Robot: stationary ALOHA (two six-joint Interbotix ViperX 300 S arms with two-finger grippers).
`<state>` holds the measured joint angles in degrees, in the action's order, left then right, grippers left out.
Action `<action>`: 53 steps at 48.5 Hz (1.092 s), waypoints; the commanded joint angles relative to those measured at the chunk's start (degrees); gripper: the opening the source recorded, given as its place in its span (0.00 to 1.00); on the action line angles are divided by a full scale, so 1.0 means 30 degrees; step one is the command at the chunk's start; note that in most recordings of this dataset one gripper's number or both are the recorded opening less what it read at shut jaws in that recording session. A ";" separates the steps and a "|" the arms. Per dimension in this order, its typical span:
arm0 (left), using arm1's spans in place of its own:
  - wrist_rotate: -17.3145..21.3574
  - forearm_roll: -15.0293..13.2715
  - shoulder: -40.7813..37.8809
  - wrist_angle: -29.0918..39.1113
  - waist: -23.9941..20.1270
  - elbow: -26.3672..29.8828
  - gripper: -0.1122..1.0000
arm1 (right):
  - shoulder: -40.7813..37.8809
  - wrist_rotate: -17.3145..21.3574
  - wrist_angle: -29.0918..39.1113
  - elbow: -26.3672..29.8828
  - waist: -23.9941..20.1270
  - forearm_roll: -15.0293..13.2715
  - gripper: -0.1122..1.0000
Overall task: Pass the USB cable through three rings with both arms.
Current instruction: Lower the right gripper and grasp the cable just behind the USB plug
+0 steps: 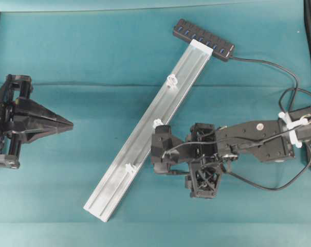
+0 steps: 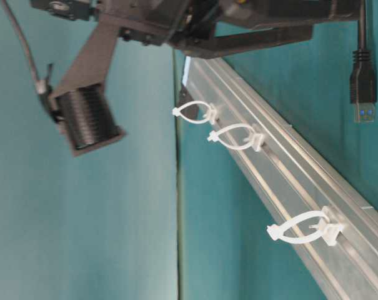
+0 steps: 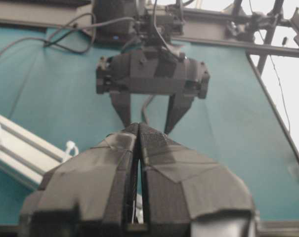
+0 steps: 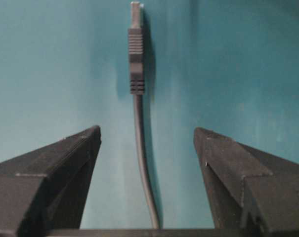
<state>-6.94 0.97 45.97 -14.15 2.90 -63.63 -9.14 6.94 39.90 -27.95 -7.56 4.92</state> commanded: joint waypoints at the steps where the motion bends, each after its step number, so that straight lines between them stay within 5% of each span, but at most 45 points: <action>1: 0.0059 0.0059 -0.0059 -0.0088 -0.0059 0.0498 0.10 | -0.0439 -0.0059 -0.0117 0.0059 -0.0176 -0.0088 0.79; 37: 0.0088 0.0059 -0.0059 -0.0088 -0.0059 0.0469 0.10 | -0.1904 -0.0117 -0.1289 -0.0205 -0.0645 -0.0117 0.78; 53: 0.0117 0.0059 -0.0059 -0.0088 -0.0059 0.0469 0.10 | -0.1904 -0.0176 -0.1289 -0.0293 -0.0850 -0.0117 0.50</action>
<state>-6.59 1.05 45.88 -14.06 2.90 -63.63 -13.10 6.86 36.56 -28.39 -8.61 4.22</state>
